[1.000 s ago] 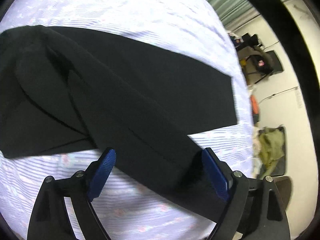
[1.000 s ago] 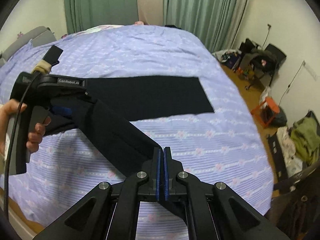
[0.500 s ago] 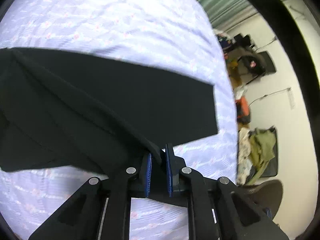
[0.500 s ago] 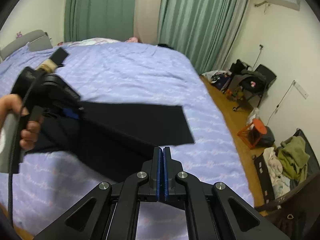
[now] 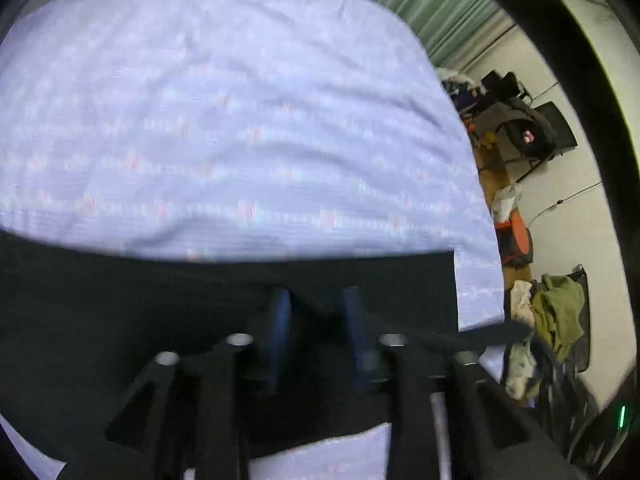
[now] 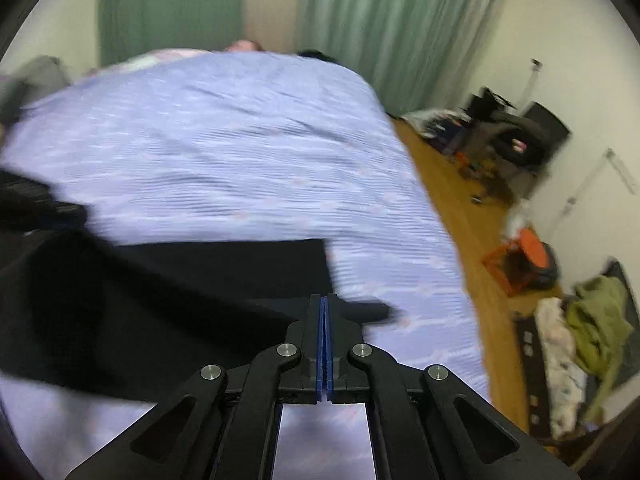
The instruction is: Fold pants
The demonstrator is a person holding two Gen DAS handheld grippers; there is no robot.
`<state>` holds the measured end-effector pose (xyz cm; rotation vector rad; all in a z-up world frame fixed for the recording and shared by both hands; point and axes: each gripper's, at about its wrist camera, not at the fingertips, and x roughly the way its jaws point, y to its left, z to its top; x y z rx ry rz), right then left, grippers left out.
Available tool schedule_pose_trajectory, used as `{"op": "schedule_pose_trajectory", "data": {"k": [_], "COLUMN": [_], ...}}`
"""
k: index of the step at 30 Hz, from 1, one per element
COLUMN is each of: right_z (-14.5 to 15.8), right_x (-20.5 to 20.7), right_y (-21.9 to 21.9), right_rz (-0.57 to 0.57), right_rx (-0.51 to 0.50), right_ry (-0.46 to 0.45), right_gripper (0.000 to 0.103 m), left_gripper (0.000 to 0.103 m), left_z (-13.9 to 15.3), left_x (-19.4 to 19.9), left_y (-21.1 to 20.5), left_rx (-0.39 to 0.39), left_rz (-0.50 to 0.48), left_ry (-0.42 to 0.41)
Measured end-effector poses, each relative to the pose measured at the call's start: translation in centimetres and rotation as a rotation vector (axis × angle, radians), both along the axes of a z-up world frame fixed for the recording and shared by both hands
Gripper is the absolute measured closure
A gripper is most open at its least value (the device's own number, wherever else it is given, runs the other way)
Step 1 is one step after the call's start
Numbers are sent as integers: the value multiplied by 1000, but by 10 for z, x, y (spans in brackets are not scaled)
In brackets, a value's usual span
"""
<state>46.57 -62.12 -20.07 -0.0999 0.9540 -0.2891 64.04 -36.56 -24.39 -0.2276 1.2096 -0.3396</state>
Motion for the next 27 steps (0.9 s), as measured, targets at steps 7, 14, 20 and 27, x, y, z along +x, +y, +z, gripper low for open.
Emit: {"op": "schedule_pose_trajectory", "data": {"k": [7,14,20,27], "right_z": [-4,34,71,100], "right_x": [31,-43,-106,-157], "right_y": [-33,34,114,216], "right_rz": [-171,-11,161,293], "right_rx": [55,152,296,356], "right_ry": [-25,-145,-193,-214], "right_gripper": [67,40,38,32], "left_gripper": [36,33,31,28], "left_z": [44,67,94,117], "left_x": [-37,-105,-176,-233], "left_y": [18,60,136,253], "left_rx": [75,118,141,110], "left_rz": [-70,-83,2,180], "left_ry": [-208,-257,-257,-278]}}
